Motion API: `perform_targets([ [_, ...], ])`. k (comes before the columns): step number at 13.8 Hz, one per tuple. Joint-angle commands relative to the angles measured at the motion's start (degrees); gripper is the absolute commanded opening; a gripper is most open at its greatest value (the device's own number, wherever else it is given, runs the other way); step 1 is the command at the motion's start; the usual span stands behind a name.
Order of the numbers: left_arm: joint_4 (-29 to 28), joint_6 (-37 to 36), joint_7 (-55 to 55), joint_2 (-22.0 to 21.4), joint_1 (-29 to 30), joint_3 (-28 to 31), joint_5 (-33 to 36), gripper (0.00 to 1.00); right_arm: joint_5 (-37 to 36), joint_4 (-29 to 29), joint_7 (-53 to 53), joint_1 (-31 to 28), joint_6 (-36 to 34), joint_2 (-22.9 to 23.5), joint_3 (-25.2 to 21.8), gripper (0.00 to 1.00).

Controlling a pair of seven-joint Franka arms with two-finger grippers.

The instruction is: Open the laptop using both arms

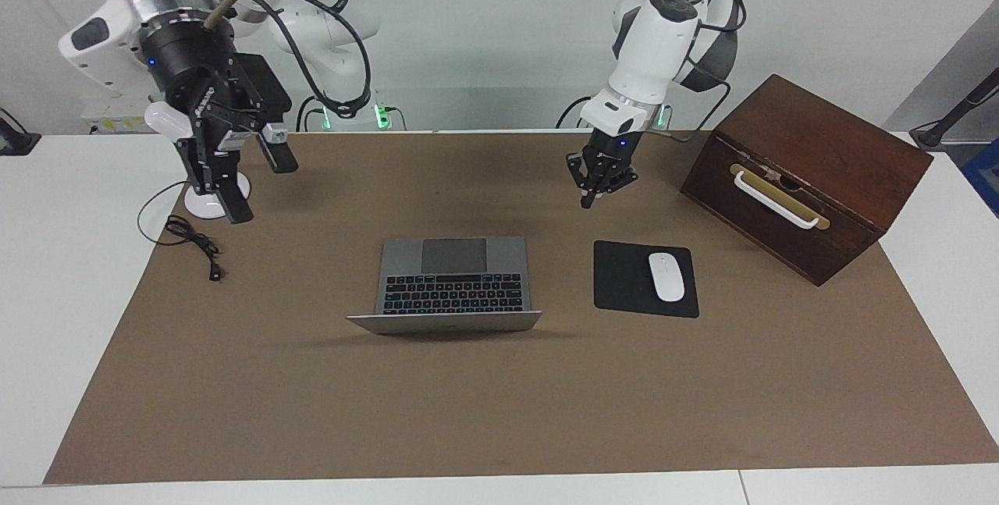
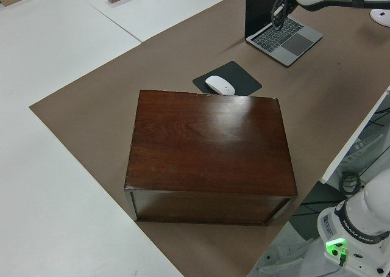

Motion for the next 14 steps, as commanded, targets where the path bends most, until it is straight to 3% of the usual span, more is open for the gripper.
perform_targets([
  [1, 0.2, -2.8, 0.7, -1.3, 1.7, -0.5, 0.5, 1.0, -7.4, 1.8, -8.9, -3.1, -11.5, -0.2, 0.2, 1.0],
  [6, 1.2, -7.1, 4.4, -2.7, 8.7, -0.5, 2.5, 1.0, -25.3, 1.1, -9.8, -2.5, -38.2, -4.2, 0.8, 1.0],
  [10, 4.9, -14.8, 8.9, -3.0, 15.3, -0.6, 2.6, 1.0, -28.3, 1.5, -9.1, -4.4, -54.7, -5.1, -0.8, 1.0],
  [14, 9.6, -20.4, 8.9, -3.0, 21.2, -0.6, 2.6, 1.0, -28.5, 0.9, 3.2, -6.1, -59.4, -6.7, -2.4, 1.0],
])
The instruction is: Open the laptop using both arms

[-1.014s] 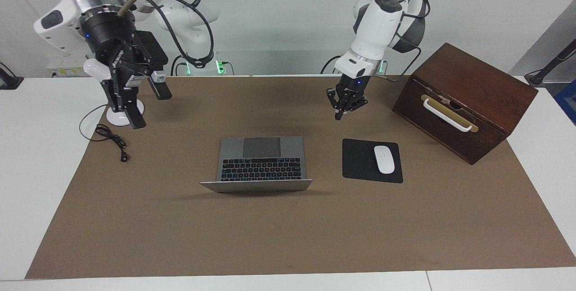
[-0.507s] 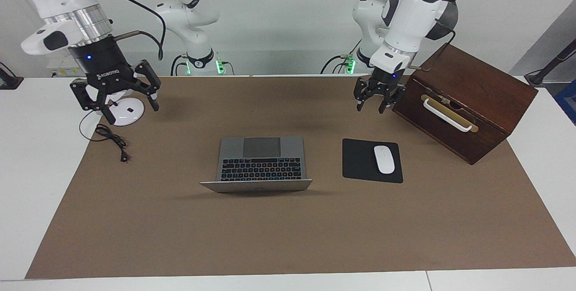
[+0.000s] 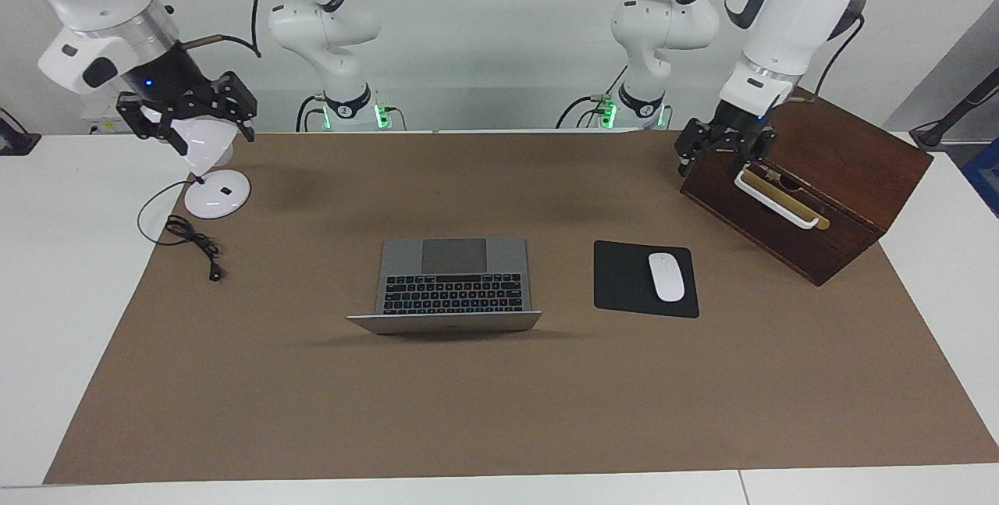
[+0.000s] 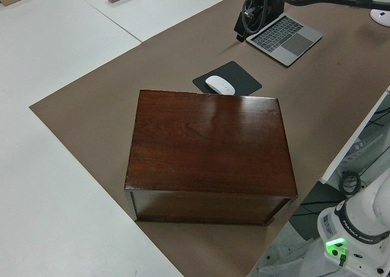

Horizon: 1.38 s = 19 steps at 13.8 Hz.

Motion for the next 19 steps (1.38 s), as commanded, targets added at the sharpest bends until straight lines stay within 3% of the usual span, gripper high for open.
perform_targets([
  [1, 3.8, -3.8, 0.3, 0.1, 4.7, -0.6, 0.9, 1.0, -0.8, -1.0, 9.1, -0.4, -1.8, -1.5, 0.4, 1.0],
  [5, 8.2, -5.0, 0.3, 1.9, 8.9, -0.6, 2.4, 1.0, 1.0, -4.8, 24.1, 0.1, -1.3, -3.8, 0.7, 1.0],
  [9, 16.9, -14.0, 0.4, 5.9, 9.6, -0.7, 5.7, 1.0, 0.8, -5.6, 21.9, -0.1, -1.8, -4.8, 0.6, 1.0],
  [14, 22.3, -22.7, 0.5, 9.1, 9.6, -0.7, 5.3, 1.0, -3.8, -6.2, 16.1, -1.1, -3.7, -7.8, 0.4, 1.0],
  [19, 21.6, -23.4, 0.5, 10.9, 9.4, -1.0, 5.1, 1.0, -6.6, -7.2, 16.1, -1.0, -3.7, -8.5, 0.4, 1.0],
])
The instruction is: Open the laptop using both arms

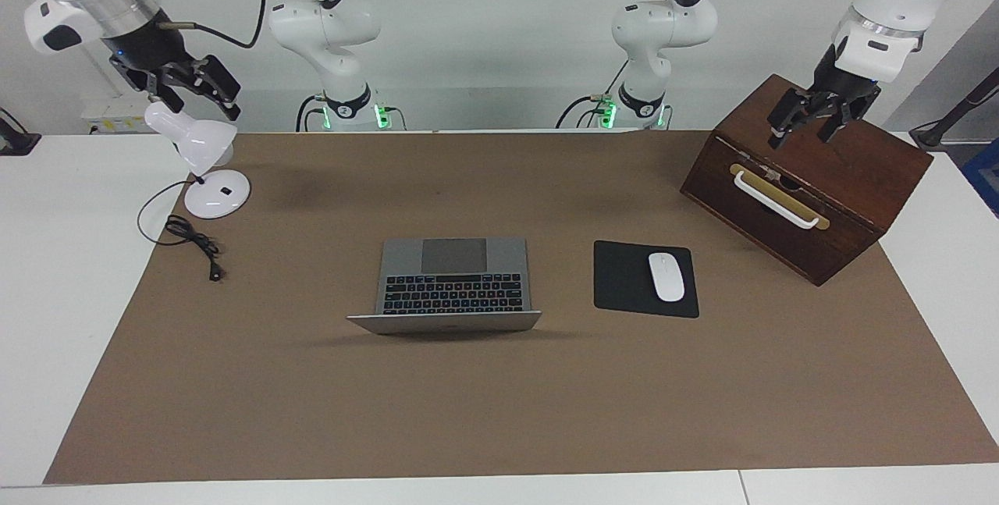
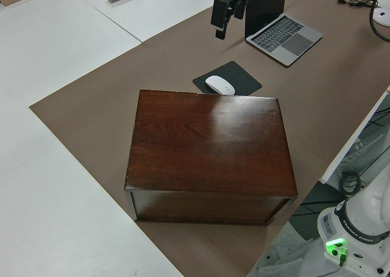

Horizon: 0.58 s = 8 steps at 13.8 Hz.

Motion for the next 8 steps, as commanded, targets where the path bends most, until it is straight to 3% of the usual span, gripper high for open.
perform_targets([
  [1, 1.4, -1.7, 0.5, 1.0, 0.2, -0.6, 0.6, 1.0, -2.2, -1.8, -1.3, -0.3, 0.6, -1.2, 0.6, 1.0],
  [8, 1.0, -0.8, 5.4, 0.8, -0.2, -0.6, 0.7, 1.0, -5.7, -5.0, -4.1, 0.4, 5.5, -2.4, 1.0, 1.0],
])
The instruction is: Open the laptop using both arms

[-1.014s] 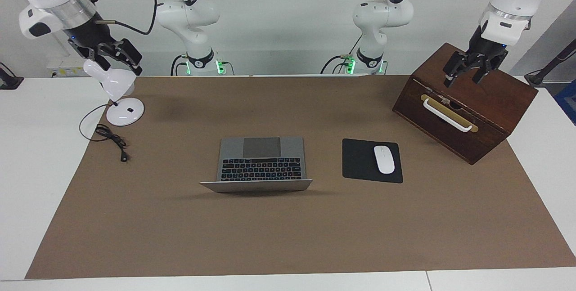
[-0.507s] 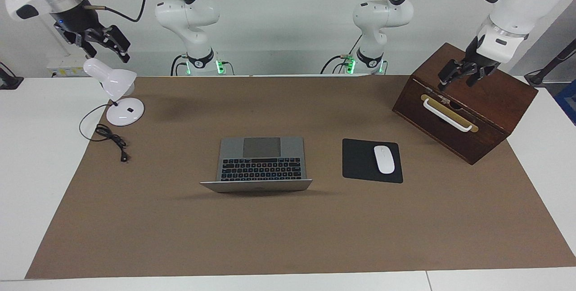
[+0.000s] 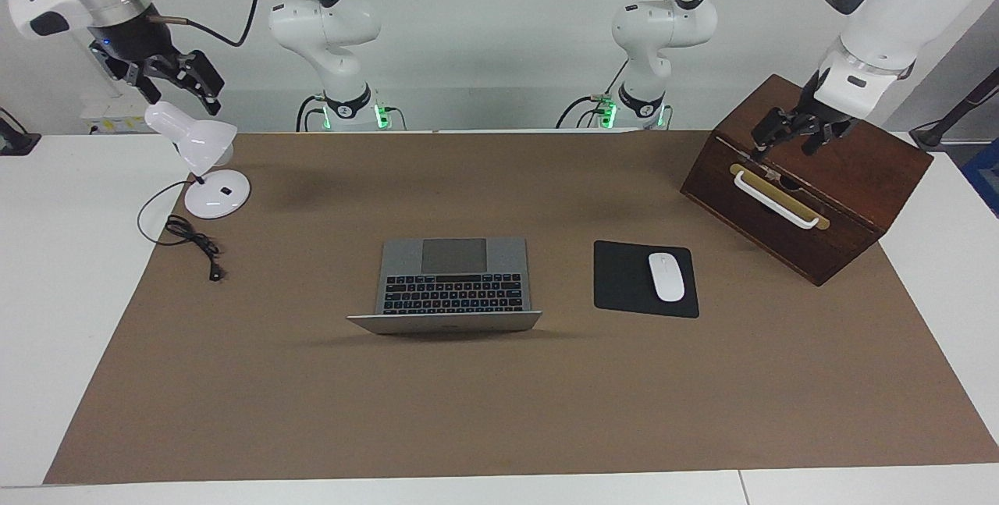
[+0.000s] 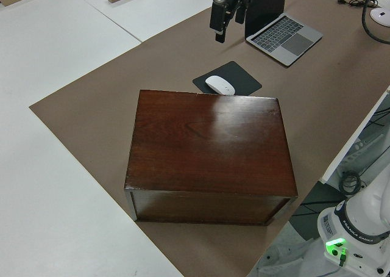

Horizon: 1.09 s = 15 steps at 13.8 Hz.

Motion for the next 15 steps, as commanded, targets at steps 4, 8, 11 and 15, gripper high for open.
perform_targets([
  [4, -0.7, 7.3, 2.9, 0.1, -0.2, 0.1, 0.8, 1.0, -1.6, -5.0, -3.5, -0.4, 3.8, -3.0, 0.3, 1.0],
  [8, -0.8, 6.9, 2.9, 0.1, -0.3, 0.0, 0.9, 1.0, -0.6, -6.6, -3.1, 0.1, 5.9, -3.6, 0.3, 1.0],
  [11, -0.7, 6.9, 2.9, 0.1, -0.2, 0.0, 0.8, 1.0, -0.3, -6.7, -2.9, 0.2, 6.0, -3.6, 0.4, 1.0],
  [15, -0.7, 6.8, 2.9, 0.0, 0.0, 0.0, 0.7, 1.0, 0.0, -7.5, -3.3, 0.1, 7.8, -3.7, 0.4, 1.0],
])
